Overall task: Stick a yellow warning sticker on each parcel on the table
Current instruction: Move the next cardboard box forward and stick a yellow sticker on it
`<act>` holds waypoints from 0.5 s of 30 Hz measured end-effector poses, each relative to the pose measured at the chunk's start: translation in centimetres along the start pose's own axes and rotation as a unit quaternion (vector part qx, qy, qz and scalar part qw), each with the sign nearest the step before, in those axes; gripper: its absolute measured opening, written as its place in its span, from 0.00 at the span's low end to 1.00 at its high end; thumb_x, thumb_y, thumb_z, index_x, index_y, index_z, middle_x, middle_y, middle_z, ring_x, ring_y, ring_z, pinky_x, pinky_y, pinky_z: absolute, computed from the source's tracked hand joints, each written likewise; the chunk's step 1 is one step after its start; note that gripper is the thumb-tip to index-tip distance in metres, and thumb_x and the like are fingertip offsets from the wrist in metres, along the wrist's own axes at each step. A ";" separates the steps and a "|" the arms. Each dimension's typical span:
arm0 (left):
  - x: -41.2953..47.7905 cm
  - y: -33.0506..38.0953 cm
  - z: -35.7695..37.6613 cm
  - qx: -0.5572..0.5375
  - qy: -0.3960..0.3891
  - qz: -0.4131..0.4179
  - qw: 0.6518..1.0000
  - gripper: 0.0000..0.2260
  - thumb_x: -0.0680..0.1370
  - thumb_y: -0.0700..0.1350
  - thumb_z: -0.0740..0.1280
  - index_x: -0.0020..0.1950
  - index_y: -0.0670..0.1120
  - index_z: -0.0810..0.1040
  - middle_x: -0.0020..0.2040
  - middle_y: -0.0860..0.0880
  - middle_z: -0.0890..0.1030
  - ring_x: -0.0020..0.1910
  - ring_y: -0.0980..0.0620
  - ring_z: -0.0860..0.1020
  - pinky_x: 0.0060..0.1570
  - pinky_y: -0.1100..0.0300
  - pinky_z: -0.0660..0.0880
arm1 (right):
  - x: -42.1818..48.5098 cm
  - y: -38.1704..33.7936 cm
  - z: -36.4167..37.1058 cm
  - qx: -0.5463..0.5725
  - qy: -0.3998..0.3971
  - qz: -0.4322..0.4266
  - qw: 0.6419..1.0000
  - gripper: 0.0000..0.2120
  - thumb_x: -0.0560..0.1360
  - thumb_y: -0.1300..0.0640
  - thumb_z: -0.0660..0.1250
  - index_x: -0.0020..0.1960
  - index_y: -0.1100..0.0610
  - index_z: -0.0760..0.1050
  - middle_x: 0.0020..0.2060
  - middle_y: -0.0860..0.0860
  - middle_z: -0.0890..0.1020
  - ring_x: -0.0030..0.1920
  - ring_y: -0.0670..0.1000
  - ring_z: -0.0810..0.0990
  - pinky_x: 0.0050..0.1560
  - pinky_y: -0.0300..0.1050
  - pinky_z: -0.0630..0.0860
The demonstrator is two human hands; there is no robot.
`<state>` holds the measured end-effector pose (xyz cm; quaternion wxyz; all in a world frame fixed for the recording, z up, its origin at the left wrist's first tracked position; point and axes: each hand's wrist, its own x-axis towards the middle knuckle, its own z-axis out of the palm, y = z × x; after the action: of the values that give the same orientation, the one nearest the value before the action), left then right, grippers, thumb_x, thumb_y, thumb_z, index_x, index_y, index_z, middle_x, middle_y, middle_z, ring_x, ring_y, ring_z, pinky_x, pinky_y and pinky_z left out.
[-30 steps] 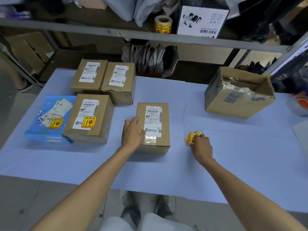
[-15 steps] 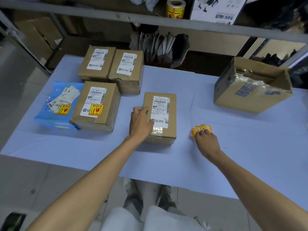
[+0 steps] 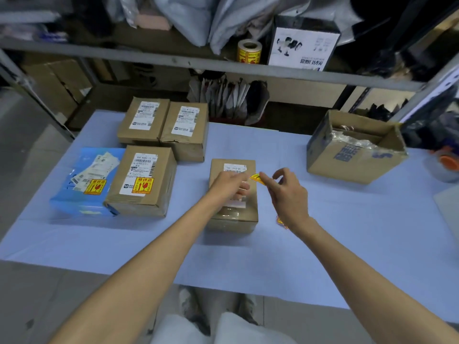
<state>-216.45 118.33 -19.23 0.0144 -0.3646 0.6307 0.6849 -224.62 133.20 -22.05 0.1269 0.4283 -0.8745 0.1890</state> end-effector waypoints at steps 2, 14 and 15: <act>0.2 0.7 -0.4 -0.062 -0.012 -0.023 0.998 0.10 0.78 0.48 0.65 0.51 0.42 0.80 0.40 0.46 0.82 0.38 0.51 0.80 0.38 0.63 0.76 | 0.4 -1.3 0.0 0.020 0.004 -0.038 0.999 0.32 0.65 0.70 0.74 0.63 0.47 0.72 0.45 0.58 0.77 0.34 0.56 0.74 0.24 0.40 0.65; -1.0 0.1 -4.2 -0.070 0.035 0.057 0.995 0.04 0.77 0.36 0.67 0.50 0.40 0.76 0.40 0.45 0.81 0.31 0.54 0.82 0.36 0.64 0.80 | 4.6 -6.6 0.0 0.514 -0.054 0.348 0.783 0.15 0.74 0.66 0.70 0.60 0.59 0.76 0.44 0.53 0.79 0.47 0.53 0.81 0.47 0.45 0.81; -1.1 0.0 -4.3 -0.060 0.033 0.058 0.996 0.04 0.77 0.37 0.67 0.51 0.40 0.76 0.41 0.45 0.81 0.32 0.53 0.83 0.36 0.63 0.80 | 4.8 -6.8 0.0 0.506 -0.050 0.343 0.790 0.14 0.73 0.67 0.71 0.58 0.59 0.78 0.43 0.53 0.79 0.47 0.53 0.81 0.46 0.44 0.81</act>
<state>-213.59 115.07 -18.38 -0.0680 -0.3502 0.6089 0.7085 -222.09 126.08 -18.67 -0.2248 0.1119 -0.7480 0.6144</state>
